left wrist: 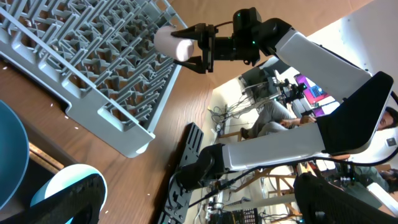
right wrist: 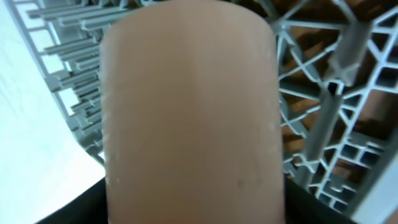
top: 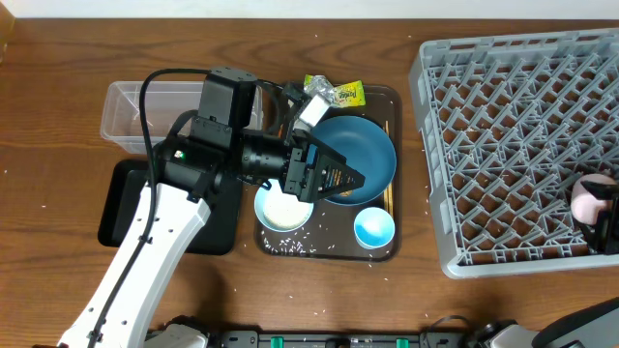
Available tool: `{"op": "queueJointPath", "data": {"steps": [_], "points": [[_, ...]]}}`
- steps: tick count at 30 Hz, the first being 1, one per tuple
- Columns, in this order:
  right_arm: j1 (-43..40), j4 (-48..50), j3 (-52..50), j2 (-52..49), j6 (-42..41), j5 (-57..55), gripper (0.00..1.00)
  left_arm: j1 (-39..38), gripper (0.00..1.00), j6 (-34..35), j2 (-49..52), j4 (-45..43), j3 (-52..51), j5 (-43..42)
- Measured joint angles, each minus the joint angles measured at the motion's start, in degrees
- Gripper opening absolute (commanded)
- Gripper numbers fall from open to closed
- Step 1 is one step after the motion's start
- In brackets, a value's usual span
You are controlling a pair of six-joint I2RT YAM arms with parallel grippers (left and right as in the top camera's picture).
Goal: Sort waste into correct bins and load items into the dishwasher rack
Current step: 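Reach the left gripper to the light-blue cup and grasp it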
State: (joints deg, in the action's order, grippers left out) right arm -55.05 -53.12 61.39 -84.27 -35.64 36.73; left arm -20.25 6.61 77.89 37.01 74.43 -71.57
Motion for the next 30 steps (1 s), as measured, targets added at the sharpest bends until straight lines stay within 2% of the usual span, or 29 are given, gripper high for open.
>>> {"op": "queueJointPath", "data": {"steps": [2, 5, 12, 15, 18, 20, 25, 28, 30], "points": [[0.0, -0.24, 0.0, 0.0, -0.04, -0.33, 0.76, 0.0, 0.98, 0.0, 0.0, 0.0, 0.0, 0.0], [-0.02, -0.07, 0.0, 0.0, 0.59, 0.81, 0.74, 0.0, 0.98, 0.0, 0.0, 0.0, 0.0, 0.0], [0.59, 5.44, 0.0, 0.79, 8.74, 13.25, 0.71, 0.0, 0.98, 0.0, 0.0, -0.02, 0.0, 1.16], [3.45, 6.58, 0.0, 4.04, 12.22, 16.63, 0.72, -0.07, 1.0, -0.02, 0.0, -2.51, -0.02, 1.44], [9.53, 7.1, 0.0, 10.4, 15.74, 17.38, 0.74, -0.63, 0.97, -0.13, -0.02, -2.71, -0.02, 3.98], [14.03, 7.13, 0.09, 14.91, 17.55, 15.93, 0.77, -2.21, 0.95, -0.07, -0.02, 0.04, 0.02, 9.09], [23.37, 5.38, 0.28, 24.72, 19.19, 6.91, 0.79, -10.91, 0.9, 0.17, -0.02, 11.63, 0.11, 34.38], [24.61, 3.65, 0.33, 27.82, 18.03, 1.44, 0.8, -15.08, 0.84, 1.38, 0.2, 13.16, -0.09, 46.03], [24.74, 3.02, 0.33, 28.52, 17.49, -1.31, 0.8, -16.7, 0.8, 1.95, 0.79, 12.9, -0.31, 50.4]]}}
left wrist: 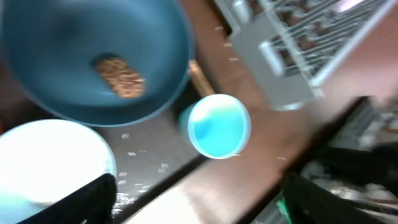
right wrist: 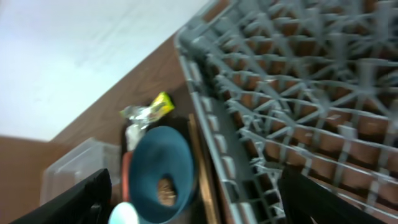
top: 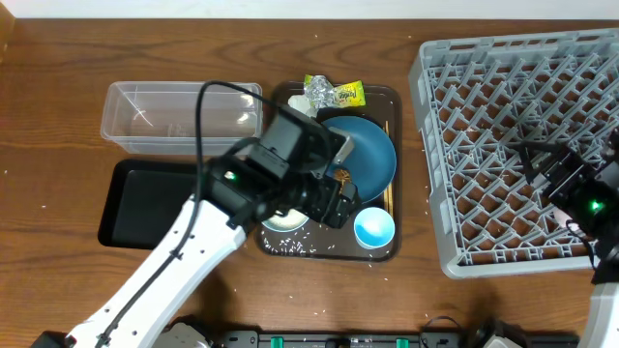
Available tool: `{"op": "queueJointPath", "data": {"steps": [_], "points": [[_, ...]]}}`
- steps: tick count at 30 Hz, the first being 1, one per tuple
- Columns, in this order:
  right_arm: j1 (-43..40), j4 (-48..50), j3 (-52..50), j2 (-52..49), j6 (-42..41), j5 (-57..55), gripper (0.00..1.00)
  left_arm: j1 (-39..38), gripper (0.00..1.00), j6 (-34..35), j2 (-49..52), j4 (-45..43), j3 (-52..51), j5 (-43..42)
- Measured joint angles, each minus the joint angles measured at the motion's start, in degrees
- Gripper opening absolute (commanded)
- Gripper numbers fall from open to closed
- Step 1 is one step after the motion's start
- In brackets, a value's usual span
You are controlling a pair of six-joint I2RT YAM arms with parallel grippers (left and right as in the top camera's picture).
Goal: Sort waste into correct bins and load items into the dishwasher rack
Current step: 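Reach the left gripper to the light-blue cup and grasp it, then lift the light-blue cup and hand it to the right gripper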
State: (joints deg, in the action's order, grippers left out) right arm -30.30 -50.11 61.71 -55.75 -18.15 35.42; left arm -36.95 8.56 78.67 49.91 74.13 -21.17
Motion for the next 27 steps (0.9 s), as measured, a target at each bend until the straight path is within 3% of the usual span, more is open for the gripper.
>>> {"op": "queueJointPath", "data": {"steps": [2, 9, 13, 18, 22, 27], "points": [[0.0, -0.5, 0.0, -0.24, -0.46, -1.66, 0.81, -1.73, 0.75, 0.74, 1.86, -0.44, -0.35, 3.21], [0.0, -2.21, 0.0, -2.36, -0.66, -4.24, 0.82, -6.73, 0.73, 3.45, 15.37, -5.4, -0.76, 9.2], [0.0, -2.84, 0.0, -2.8, -0.63, -4.48, 0.83, -8.24, 0.62, 5.25, 21.35, -6.71, -1.49, 10.12], [0.0, -3.02, 0.0, -2.8, -0.61, -4.83, 0.84, -8.39, 0.38, 6.38, 25.57, -8.2, -1.55, 10.91], [0.0, -3.26, 0.0, -2.8, -0.46, -5.11, 0.85, -8.39, 0.06, 7.02, 26.36, -8.66, -1.55, 10.86], [0.0, -3.28, 0.0, -2.97, -0.46, -5.33, 0.85, -8.39, 0.06, 6.91, 26.12, -6.56, -1.53, 9.01]]}}
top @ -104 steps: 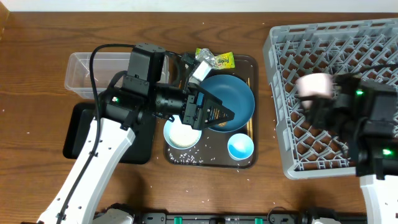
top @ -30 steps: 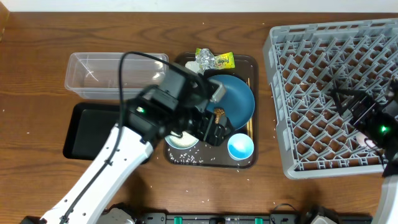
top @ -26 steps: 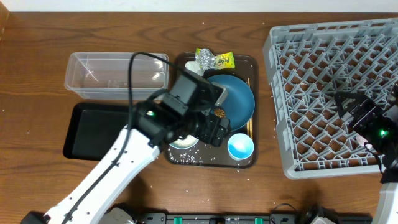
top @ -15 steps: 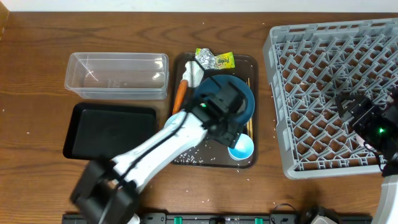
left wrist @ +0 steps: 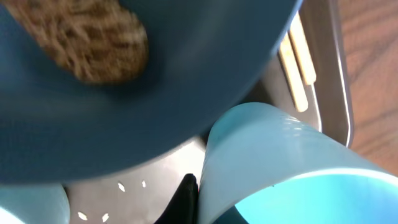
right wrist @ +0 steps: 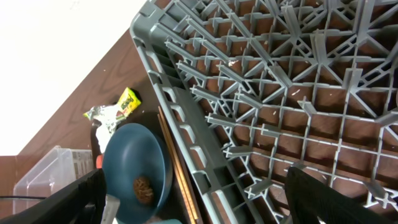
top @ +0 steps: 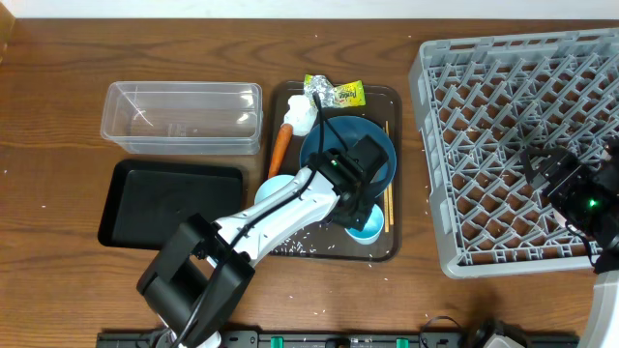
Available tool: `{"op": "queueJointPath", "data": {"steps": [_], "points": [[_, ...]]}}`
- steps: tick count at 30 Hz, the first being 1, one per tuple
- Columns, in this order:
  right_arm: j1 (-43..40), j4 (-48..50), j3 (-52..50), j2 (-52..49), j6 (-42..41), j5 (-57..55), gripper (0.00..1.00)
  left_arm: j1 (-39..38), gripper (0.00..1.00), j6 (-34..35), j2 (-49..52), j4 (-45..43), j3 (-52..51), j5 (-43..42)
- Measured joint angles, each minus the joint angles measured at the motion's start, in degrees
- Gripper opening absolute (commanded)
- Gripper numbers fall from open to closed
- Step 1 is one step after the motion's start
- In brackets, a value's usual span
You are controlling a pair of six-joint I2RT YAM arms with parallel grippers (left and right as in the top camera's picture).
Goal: Sort waste into correct bins and load items into the dishwasher rack
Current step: 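Lift the light-blue cup and hand it to the right gripper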
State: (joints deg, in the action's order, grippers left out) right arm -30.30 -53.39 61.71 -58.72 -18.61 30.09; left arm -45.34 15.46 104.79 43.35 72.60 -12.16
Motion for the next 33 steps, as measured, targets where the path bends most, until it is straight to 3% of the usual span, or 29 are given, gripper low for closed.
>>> {"op": "queueJointPath", "data": {"steps": [4, 9, 18, 23, 33], "points": [[0.0, -0.22, 0.0, -0.07, 0.0, -0.11, 0.87, 0.13, 0.06, -0.02, -3.1, 4.79, 0.98, -1.38], [0.0, -0.44, 0.0, -0.07, 1.14, -0.13, 0.89, 3.19, 0.06, -0.04, -13.94, 7.13, 5.03, -2.38], [0.46, -0.24, 0.0, -0.07, 7.48, 6.78, 0.9, 21.7, 0.06, -0.2, -34.03, 6.88, 7.04, -9.01], [2.71, 1.44, 0.0, -0.07, 13.33, 18.47, 0.86, 27.52, 0.06, -1.11, -37.11, 5.03, 7.04, -18.49], [11.8, 5.31, 0.0, -0.07, 19.34, 34.18, 0.84, 27.89, 0.06, -1.99, -36.48, 4.79, 7.04, -27.17]]}}
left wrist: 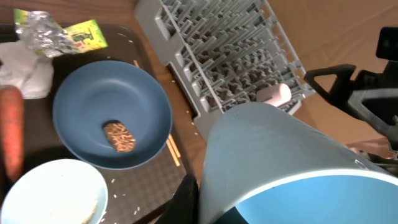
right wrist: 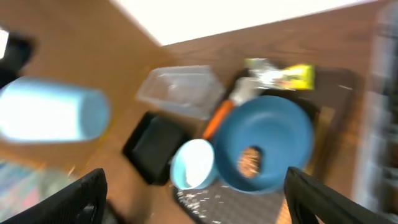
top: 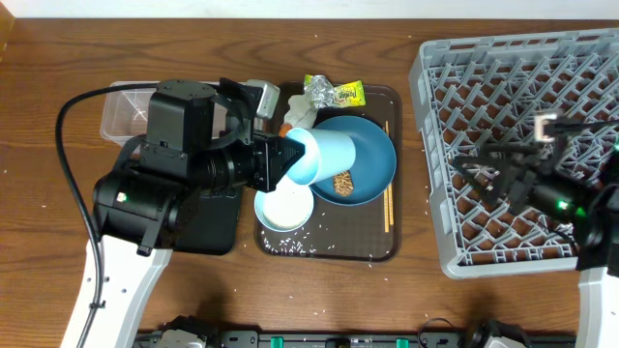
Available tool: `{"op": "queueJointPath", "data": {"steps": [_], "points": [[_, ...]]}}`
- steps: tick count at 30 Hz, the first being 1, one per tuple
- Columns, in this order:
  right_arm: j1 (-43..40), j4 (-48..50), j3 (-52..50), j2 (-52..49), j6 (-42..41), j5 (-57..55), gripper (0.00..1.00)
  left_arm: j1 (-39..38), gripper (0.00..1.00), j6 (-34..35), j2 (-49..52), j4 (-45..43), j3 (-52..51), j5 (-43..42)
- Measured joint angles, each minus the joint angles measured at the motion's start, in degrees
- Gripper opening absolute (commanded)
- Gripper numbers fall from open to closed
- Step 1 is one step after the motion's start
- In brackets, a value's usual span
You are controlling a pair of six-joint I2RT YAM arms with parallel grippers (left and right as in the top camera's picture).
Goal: Sort waste into correct bins and load items into the dishwasher rack
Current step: 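Lift the light-blue cup and hand it to the right gripper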
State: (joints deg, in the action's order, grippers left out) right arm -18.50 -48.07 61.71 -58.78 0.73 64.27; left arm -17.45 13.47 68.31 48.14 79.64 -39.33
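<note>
My left gripper (top: 288,158) is shut on a light blue cup (top: 327,155), which lies sideways in the air over the brown tray (top: 334,246). The cup (left wrist: 280,162) fills the left wrist view. On the tray are a blue plate (top: 372,150) with a brown food scrap (top: 341,183), a pale bowl (top: 283,208), chopsticks (top: 387,208), a carrot (left wrist: 11,127) and a yellow-green wrapper (top: 335,93). My right gripper (top: 503,172) hangs open over the grey rack (top: 484,87). A pink cup (left wrist: 273,94) lies in the rack.
A clear bin (top: 124,106) and a black tray (top: 221,227) sit left of the brown tray, partly under my left arm. White crumbs are scattered on the tray's front. The right wrist view is blurred.
The blue cup stood at the tray's front right with my left gripper down at it; now it is held up, sideways, left of the plate. The right gripper has shifted left over the rack.
My right gripper held the pink cup at the rack's right side while the left hung over the tray. Then the right was empty above the rack and the left nearer the blue cup. The left closed in on that cup and now holds it up.
</note>
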Motion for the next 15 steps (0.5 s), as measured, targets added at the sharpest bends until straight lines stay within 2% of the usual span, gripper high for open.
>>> {"op": "queueJointPath", "data": {"steps": [4, 10, 14, 15], "points": [[4.76, 3.76, 0.0, 0.0, 1.27, 5.42, 0.86, 0.0, 0.06, -0.02, 0.17, -0.79, 0.0, -2.43], [12.11, 9.14, 0.0, 0.0, 2.19, 10.95, 0.95, -0.63, 0.06, 0.0, 0.35, -0.9, 0.0, -4.46], [17.57, 12.76, 0.0, 0.0, 2.89, 12.46, 0.98, -3.21, 0.06, -0.02, 0.72, -2.05, 0.0, -5.68], [18.97, 13.55, 0.0, 0.0, 2.95, 12.66, 0.95, -3.91, 0.06, -0.02, 0.81, -2.6, -0.02, -5.95]]}}
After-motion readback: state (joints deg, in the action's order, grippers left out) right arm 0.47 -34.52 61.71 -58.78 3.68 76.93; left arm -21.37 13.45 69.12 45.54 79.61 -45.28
